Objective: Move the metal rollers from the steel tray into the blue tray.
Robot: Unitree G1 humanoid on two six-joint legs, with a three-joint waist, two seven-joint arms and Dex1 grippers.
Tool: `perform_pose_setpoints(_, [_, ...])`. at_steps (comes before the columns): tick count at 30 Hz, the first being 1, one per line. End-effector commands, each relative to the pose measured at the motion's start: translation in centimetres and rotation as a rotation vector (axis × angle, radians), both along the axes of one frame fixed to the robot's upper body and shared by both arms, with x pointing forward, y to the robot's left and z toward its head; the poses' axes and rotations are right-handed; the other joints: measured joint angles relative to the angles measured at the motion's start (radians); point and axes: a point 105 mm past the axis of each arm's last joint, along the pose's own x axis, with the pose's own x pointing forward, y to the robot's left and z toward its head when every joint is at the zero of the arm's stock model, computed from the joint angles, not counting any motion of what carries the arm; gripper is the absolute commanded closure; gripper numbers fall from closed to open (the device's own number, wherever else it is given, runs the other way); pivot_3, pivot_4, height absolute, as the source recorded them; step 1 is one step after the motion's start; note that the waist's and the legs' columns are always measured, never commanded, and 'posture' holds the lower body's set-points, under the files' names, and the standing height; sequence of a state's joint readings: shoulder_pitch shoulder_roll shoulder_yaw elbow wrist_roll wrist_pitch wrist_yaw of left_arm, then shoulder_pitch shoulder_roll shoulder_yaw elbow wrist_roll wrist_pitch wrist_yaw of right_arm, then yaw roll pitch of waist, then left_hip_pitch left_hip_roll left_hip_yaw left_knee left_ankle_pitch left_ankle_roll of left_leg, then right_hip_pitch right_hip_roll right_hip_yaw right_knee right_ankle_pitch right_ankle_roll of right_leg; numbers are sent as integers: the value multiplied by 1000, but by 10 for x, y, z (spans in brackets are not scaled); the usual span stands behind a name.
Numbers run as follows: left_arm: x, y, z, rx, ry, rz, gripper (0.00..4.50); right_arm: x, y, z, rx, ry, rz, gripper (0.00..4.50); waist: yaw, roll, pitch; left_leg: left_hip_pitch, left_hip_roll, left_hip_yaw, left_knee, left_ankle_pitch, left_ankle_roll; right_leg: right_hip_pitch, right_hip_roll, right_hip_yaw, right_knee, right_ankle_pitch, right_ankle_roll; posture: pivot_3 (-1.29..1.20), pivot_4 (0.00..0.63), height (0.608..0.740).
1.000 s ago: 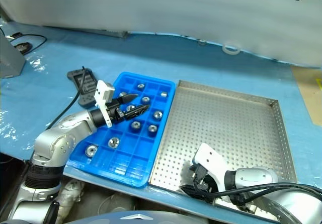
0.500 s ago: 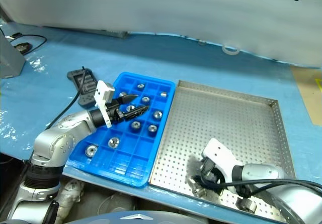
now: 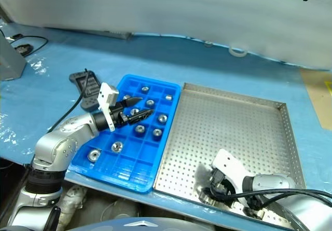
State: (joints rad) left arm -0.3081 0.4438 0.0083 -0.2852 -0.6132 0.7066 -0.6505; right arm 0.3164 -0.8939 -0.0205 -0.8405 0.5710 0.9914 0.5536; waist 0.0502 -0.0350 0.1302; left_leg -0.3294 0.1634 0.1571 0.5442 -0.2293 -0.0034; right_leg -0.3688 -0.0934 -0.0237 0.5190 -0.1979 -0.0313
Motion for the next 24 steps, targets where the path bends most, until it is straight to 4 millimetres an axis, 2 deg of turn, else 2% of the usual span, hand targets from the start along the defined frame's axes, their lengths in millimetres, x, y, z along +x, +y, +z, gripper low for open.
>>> perform_pose_setpoints(1, [0, -5, 11, -19, -45, -27, 0, 40, -7, 31, 110, -168, -100, 1249, -8, 2, 0, -1, 0, 0, 0, 0, 0, 0, 0, 0, 0, 0, -1, -82, 150, 740])
perform_pose_setpoints(2, [1, -6, 11, -21, -45, -29, 0, 51, -37, 8, 131, -161, -154, 1249, -9, 3, -1, -1, -1, 0, 1, 0, 0, 0, 0, 1, 0, 1, -1, -87, 150, 740])
perform_pose_setpoints(4, [3, -8, 12, -23, -48, -35, 0, 51, -75, -22, 140, -167, -189, 1249, 0, -3, -5, 0, -2, 1, 1, -1, 1, -1, -2, 1, 0, 3, -6, -94, 150, 740])
perform_pose_setpoints(5, [4, -9, 12, -24, -49, -39, 0, 56, -84, -20, 153, -210, -199, 1249, 8, -4, -5, 0, -2, 0, 2, -1, 2, -1, -2, 1, 0, 4, -7, -98, 150, 740])
perform_pose_setpoints(9, [9, -12, 13, -27, -53, -47, 0, 80, -98, 26, 270, -364, -238, 1249, -16, 7, -1, -6, -4, 3, 3, -1, 6, -5, -2, 3, 1, 5, -9, -122, 150, 740])
perform_pose_setpoints(11, [13, -14, 14, -30, -63, -57, 0, 91, -103, 55, 295, -429, -248, 1249, -33, 8, -1, -3, -3, 3, 3, -2, 11, -1, -2, 3, 2, 6, -9, -139, 150, 740])
perform_pose_setpoints(14, [16, -19, 17, -31, -92, -79, 0, 98, -108, 78, 278, -483, -249, 1249, -37, 6, -2, 1, -1, 3, 2, -2, 11, 2, -1, 2, 1, 6, -10, -166, 150, 740])
perform_pose_setpoints(17, [17, -30, 21, -19, -134, -135, 0, 108, -119, 112, 308, -612, -359, 1249, -36, 6, -3, 1, 0, 3, 3, -2, 12, 0, 0, 1, 1, 6, -10, -209, 150, 740])
perform_pose_setpoints(19, [15, -41, 21, -3, -161, -194, 0, 106, -121, 121, 351, -626, -402, 1249, -32, 7, -3, -1, 0, 3, 4, -1, 12, -2, 0, 2, 1, 6, -10, -249, 150, 740])
perform_pose_setpoints(21, [1, -62, 15, 20, -172, -332, 0, 93, -115, 123, 407, -593, -415, 1249, -29, 6, -3, -2, 0, 4, 5, -1, 12, -2, 0, 2, 1, 6, -10, -295, 150, 740])
perform_pose_setpoints(24, [-3, -98, 47, 8, -207, -542, 0, 65, -104, 115, 404, -517, -404, 1249, -21, 7, -2, -5, -1, 6, 6, -2, 13, -5, -1, 3, 0, 6, -11, -385, 150, 740])
